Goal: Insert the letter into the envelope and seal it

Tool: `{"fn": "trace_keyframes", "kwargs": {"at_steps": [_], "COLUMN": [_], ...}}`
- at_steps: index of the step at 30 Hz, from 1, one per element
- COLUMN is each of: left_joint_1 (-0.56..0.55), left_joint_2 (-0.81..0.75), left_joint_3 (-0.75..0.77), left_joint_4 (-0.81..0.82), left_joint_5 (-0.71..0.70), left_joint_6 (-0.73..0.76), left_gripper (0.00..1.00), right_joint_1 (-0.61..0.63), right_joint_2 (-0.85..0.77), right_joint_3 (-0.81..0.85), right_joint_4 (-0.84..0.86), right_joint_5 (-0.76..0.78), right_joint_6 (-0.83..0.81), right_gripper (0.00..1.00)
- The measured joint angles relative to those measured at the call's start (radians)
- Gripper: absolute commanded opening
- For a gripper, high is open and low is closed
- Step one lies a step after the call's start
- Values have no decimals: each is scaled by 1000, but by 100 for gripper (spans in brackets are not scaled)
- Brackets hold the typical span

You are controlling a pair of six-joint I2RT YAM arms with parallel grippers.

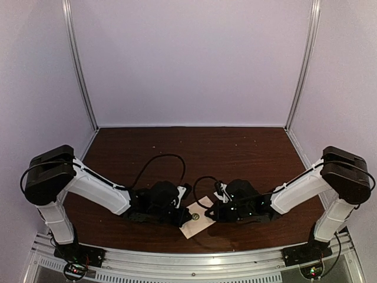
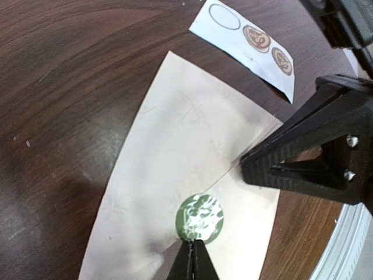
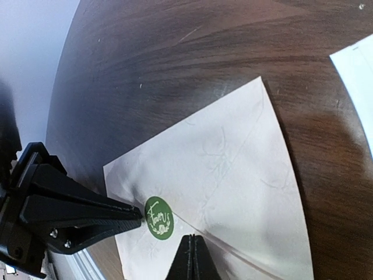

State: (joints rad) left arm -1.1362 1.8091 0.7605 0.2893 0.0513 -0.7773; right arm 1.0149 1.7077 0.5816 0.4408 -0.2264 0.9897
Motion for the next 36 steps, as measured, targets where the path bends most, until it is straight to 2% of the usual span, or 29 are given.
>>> {"fn": "trace_keyframes", "kwargs": {"at_steps": [2, 4, 8, 10, 12, 18, 21, 25, 30, 33, 36], "left_joint_1": [0, 0, 8, 23, 49, 191, 293, 502, 855, 1075, 1188], "left_joint_2": [-24, -54, -145, -196, -224, -229, -220, -208, -222, -276, -369], "left_joint_3": [4, 18, 69, 108, 148, 249, 260, 241, 113, -22, -150], "left_joint_4": [-52, -116, -211, -240, -255, -265, -257, -219, -89, -2, 91], "left_joint_5": [-16, -40, -89, -104, -111, -106, -89, -45, 27, 41, -1], "left_joint_6": [2, 18, 63, 87, 117, 221, 269, 325, 350, 344, 350], "left_gripper": [10, 27, 65, 75, 80, 84, 84, 84, 85, 87, 87], "right_joint_1": [0, 0, -2, -11, -28, -152, -261, -474, -749, -909, -1052], "right_joint_2": [-39, -100, -230, -283, -324, -358, -355, -356, -428, -520, -599], "right_joint_3": [0, 2, 48, 93, 141, 254, 277, 282, 240, 161, 47], "right_joint_4": [-41, -94, -216, -283, -334, -426, -445, -452, -410, -331, -203], "right_joint_5": [11, 30, 90, 121, 148, 198, 200, 189, 171, 161, 165], "right_joint_6": [-16, -37, -100, -154, -210, -375, -442, -526, -619, -650, -674], "right_gripper": [12, 27, 70, 88, 98, 100, 100, 100, 100, 100, 100]}}
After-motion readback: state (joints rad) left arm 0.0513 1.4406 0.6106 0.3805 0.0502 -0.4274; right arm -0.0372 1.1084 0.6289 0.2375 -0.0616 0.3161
